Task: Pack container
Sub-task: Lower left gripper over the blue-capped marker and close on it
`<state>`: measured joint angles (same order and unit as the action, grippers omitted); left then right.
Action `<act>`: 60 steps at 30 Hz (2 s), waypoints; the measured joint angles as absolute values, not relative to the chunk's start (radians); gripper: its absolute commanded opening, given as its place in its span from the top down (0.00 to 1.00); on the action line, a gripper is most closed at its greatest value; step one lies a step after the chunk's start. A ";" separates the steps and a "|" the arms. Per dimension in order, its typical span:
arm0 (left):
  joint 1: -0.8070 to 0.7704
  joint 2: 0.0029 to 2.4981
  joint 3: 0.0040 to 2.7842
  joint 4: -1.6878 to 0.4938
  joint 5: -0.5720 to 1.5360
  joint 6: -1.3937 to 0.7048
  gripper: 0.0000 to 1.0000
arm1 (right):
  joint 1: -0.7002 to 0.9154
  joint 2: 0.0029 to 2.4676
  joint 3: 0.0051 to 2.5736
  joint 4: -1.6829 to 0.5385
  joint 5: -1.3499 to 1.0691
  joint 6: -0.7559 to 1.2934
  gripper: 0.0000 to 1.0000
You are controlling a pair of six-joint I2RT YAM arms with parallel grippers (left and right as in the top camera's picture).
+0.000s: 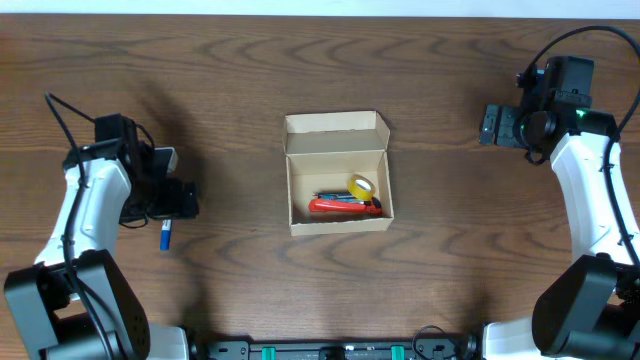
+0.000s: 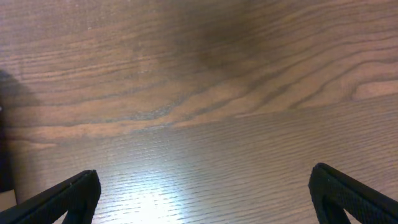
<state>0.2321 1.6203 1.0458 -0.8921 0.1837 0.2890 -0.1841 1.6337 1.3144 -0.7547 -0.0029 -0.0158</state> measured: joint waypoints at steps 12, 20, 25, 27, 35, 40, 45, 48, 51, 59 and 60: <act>0.232 1.694 1.046 -0.828 0.179 0.289 0.05 | -0.184 1.634 1.314 -0.754 -0.003 -0.015 0.01; 0.232 1.703 1.046 -0.805 0.147 0.289 0.04 | -0.184 1.634 1.314 -0.754 -0.003 -0.016 0.01; 0.232 1.747 1.046 -0.802 0.143 0.289 0.05 | -0.184 1.634 1.314 -0.754 -0.003 -0.016 0.01; 0.232 1.763 1.046 -0.797 0.142 0.286 0.04 | -0.184 1.634 1.314 -0.754 -0.003 -0.016 0.01; 0.232 1.812 1.045 -0.785 0.142 0.281 0.05 | -0.184 1.634 1.314 -0.754 -0.003 -0.016 0.01; 0.232 1.818 1.047 -0.784 0.132 0.266 0.05 | -0.184 1.634 1.314 -0.754 -0.003 -0.016 0.01; 0.232 1.820 1.050 -0.785 0.131 0.257 0.01 | -0.184 1.634 1.314 -0.754 -0.004 -0.015 0.01; 0.232 1.820 1.050 -0.789 0.130 0.253 0.06 | -0.184 1.634 1.314 -0.754 -0.004 -0.015 0.01; 0.232 1.824 1.052 -0.803 0.123 0.247 0.05 | -0.184 1.634 1.314 -0.754 -0.004 -0.016 0.01; 0.232 1.831 1.053 -0.808 0.067 0.224 0.04 | -0.184 1.634 1.314 -0.754 -0.004 -0.016 0.01; 0.232 1.832 1.053 -0.807 0.062 0.221 0.03 | -0.184 1.634 1.314 -0.753 -0.004 -0.015 0.01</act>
<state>0.2321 1.8324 1.0527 -0.8074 0.0616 0.2211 -0.1841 1.6337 1.3144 -0.7532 -0.0036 -0.0154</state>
